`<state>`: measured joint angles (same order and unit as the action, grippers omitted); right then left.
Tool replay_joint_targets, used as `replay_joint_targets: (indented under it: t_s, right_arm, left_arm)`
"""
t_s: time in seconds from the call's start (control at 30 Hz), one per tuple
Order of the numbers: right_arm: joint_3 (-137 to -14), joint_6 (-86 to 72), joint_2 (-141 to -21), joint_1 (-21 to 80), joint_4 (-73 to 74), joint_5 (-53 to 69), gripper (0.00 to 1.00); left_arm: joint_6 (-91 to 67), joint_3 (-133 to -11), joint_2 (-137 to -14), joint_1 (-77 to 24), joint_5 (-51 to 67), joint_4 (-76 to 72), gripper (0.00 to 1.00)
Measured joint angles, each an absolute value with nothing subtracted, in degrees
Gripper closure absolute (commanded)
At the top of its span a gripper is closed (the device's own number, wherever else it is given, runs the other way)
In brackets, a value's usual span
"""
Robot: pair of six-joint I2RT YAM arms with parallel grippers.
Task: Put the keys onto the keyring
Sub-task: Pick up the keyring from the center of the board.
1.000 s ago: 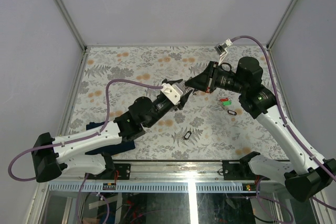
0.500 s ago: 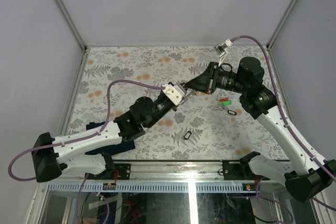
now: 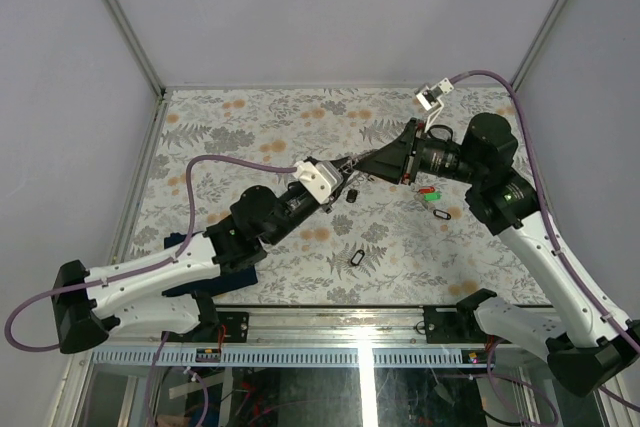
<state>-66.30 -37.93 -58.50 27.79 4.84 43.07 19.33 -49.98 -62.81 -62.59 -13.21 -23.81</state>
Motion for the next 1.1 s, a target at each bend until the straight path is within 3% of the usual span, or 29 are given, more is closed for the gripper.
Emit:
replay_joint_targets:
  t_s: [0.37,0.57,0.73,1.1]
  right_arm:
    - [-66.41,-32.91,-55.9,27.79,6.98,39.66,0.67]
    - [-70.15,-26.26,-55.22,27.79,11.18,36.88,0.55]
    - [-70.63,-18.63,-53.74,27.79,13.21,33.52,0.52]
    - [-53.45,6.7,-37.23,27.79,-0.03,34.68,0.53]
  left_arm:
    - [19.29,-49.98,-62.28,-62.59,-12.67,-23.92,1.0]
    - [19.16,-49.98,-62.24,-62.59,-10.59,-23.07,1.0]
    - [17.56,-50.39,-62.06,-62.59,-8.38,-20.47,1.0]
    - [14.06,-53.36,-59.94,-61.17,0.71,-13.61,1.0]
